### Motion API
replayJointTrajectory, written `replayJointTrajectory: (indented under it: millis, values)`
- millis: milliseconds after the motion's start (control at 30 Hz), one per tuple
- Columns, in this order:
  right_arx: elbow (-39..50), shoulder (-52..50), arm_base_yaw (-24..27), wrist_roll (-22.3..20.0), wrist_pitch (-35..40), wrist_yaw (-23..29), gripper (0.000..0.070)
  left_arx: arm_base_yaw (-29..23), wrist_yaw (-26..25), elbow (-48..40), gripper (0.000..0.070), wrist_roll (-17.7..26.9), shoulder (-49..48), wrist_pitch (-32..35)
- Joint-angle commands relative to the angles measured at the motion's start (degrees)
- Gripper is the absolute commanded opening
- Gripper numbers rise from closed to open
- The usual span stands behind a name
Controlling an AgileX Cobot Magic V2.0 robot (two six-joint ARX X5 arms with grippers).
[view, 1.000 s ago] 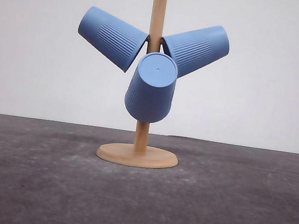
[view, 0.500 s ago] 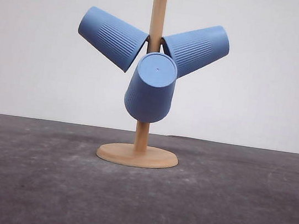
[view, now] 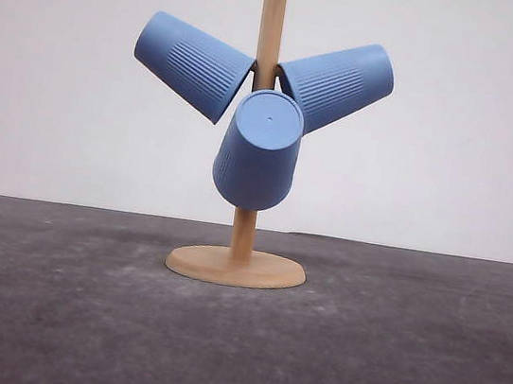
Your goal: Place three cups
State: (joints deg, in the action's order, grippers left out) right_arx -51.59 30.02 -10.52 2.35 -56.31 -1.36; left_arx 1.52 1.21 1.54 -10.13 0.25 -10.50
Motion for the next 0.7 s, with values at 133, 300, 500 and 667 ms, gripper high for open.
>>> replayJointTrajectory:
  millis: [133, 300, 500, 667]
  values:
    - [-0.32, -0.13, -0.15, -1.07, 1.19, 0.15, 0.0012, 0.04, -0.04, -0.81, 0.0012, 0.37, -0.07, -0.31]
    - [4.27, -5.56, 3.18, -4.03, 13.75, -0.25, 0.0012, 0.04, -0.04, -0.81, 0.0012, 0.37, -0.07, -0.28]
    - [23.07, -15.62, 8.32, -3.91, 37.61, -0.14, 0.0012, 0.04, -0.04, -0.81, 0.0012, 0.37, -0.07, -0.28]
    - [38.08, -22.49, 9.05, -2.71, 46.97, -0.19, 0.0012, 0.04, -0.04, -0.81, 0.0012, 0.37, -0.07, -0.28]
